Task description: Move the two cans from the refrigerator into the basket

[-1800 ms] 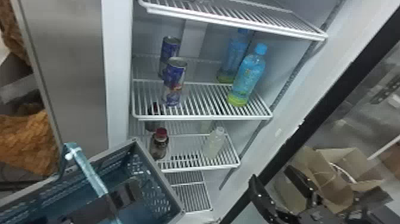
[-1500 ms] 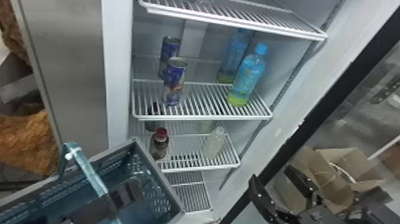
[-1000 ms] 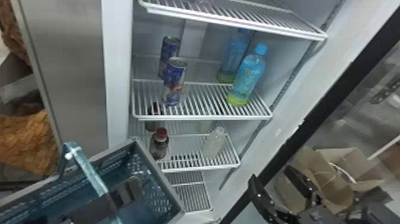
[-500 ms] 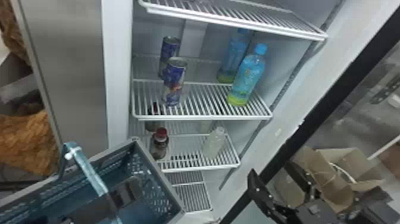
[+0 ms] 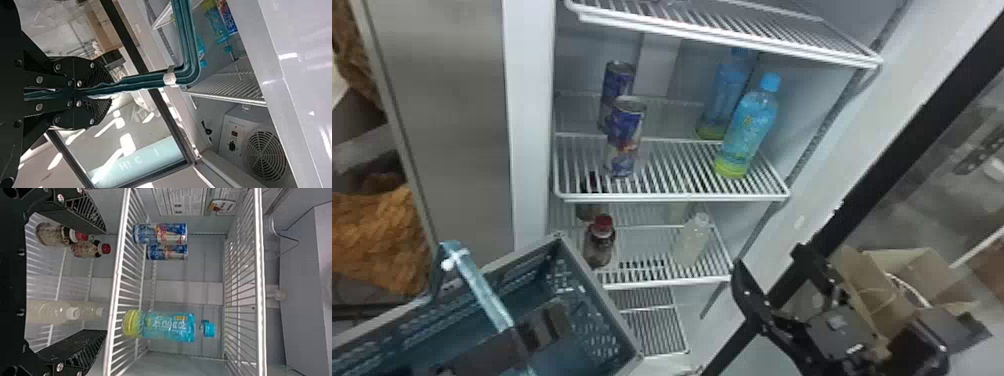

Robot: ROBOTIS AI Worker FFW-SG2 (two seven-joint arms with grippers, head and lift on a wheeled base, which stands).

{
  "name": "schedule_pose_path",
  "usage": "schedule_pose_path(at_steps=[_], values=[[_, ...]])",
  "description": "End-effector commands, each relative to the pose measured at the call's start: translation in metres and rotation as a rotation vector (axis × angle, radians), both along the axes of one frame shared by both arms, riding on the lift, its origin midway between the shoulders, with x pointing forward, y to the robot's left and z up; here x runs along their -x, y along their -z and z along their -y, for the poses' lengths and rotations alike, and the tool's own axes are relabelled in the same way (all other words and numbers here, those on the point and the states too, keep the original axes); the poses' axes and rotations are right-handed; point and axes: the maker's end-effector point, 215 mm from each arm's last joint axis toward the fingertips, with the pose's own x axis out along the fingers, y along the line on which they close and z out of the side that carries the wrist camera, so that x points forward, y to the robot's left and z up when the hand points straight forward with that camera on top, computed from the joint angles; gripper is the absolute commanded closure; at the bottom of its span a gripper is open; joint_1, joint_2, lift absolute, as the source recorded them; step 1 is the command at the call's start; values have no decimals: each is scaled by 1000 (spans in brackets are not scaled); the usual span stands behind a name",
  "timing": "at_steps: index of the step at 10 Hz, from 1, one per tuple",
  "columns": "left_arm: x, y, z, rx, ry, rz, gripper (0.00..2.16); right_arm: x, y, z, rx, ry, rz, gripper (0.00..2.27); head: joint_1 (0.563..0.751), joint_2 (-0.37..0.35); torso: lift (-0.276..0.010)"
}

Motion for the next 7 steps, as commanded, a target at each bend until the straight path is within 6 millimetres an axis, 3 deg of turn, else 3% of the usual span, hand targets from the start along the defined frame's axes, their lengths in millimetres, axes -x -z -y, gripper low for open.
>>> schedule_pose_path(at_steps=[1, 7], values=[[1, 1, 1, 0, 3, -3, 1202, -13, -3, -10, -10, -24, 21, 127, 695, -350, -35], [1, 1, 1, 0, 6, -3, 1202, -57, -10, -25, -19, -51, 83, 125, 695, -350, -35]])
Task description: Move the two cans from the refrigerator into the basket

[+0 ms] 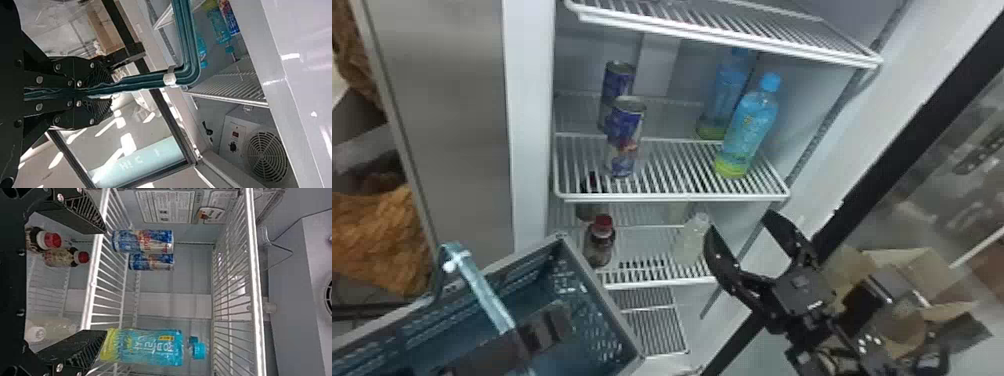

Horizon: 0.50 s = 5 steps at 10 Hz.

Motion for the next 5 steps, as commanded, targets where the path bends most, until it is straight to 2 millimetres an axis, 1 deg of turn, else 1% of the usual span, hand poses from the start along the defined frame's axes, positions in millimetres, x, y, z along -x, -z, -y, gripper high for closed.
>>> schedule_pose_path(at_steps=[1, 3, 5], values=[[0, 0, 1, 1, 2, 1, 1202, -11, 0, -5, -3, -7, 9, 125, 695, -350, -35], [0, -1, 0, 3, 0, 1, 1202, -25, -1, -9, -10, -14, 13, 125, 695, -350, -35], [0, -1, 0, 3, 0, 1, 1202, -38, 6, -14, -16, -22, -18, 125, 695, -350, -35]])
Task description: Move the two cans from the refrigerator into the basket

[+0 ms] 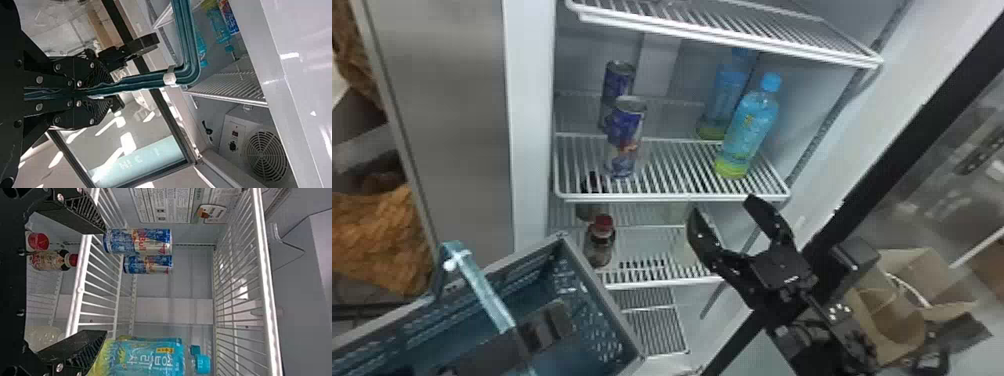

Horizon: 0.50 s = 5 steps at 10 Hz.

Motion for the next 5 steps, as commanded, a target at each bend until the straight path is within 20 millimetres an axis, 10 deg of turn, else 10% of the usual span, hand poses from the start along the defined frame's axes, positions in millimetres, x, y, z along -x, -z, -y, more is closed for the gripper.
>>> schedule_pose_path(at_steps=[1, 5], values=[[0, -1, 0, 2, -2, 1, 1202, -10, 5, -7, -10, -14, -15, 130, 695, -348, -35], [-1, -2, 0, 3, 0, 4, 1202, -32, -3, -31, -20, -58, 0, 125, 695, -302, -35]])
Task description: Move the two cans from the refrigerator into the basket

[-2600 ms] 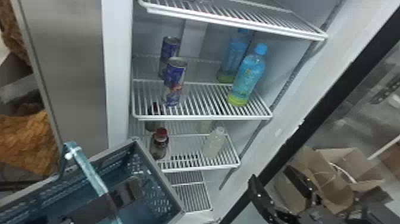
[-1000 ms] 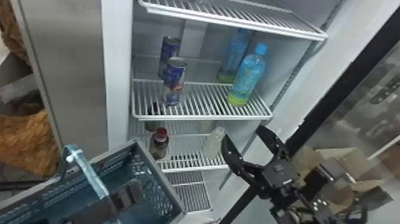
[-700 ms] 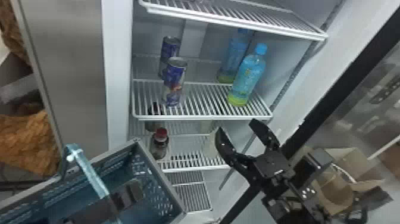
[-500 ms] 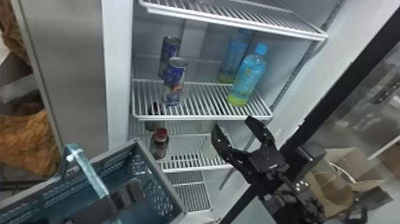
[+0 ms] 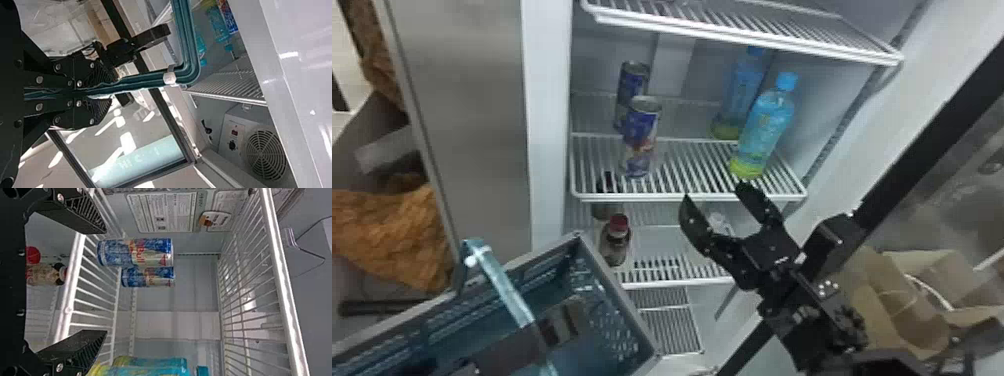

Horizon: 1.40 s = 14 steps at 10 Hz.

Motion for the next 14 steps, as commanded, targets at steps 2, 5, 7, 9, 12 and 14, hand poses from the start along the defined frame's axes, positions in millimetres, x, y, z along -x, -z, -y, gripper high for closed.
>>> schedule_pose_path(at_steps=[2, 5, 7, 9, 12, 14], values=[[0, -1, 1, 1, 2, 2, 1202, -13, -5, -10, 13, -15, 5, 119, 695, -286, -35], [1, 0, 3, 4, 7, -1, 1202, -30, -13, -19, 18, -22, 22, 117, 695, -269, -35], [0, -1, 4, 6, 10, 1, 1202, -45, -17, -31, 16, -41, 32, 116, 695, -255, -35], [0, -2, 4, 6, 12, 3, 1202, -56, -20, -42, 16, -51, 39, 116, 695, -235, -35], [0, -1, 5, 8, 13, 0, 1202, -72, -15, -59, 14, -76, 30, 116, 695, -212, -35], [0, 1, 5, 9, 14, -5, 1202, -83, -15, -67, 11, -86, 31, 113, 695, -192, -35]])
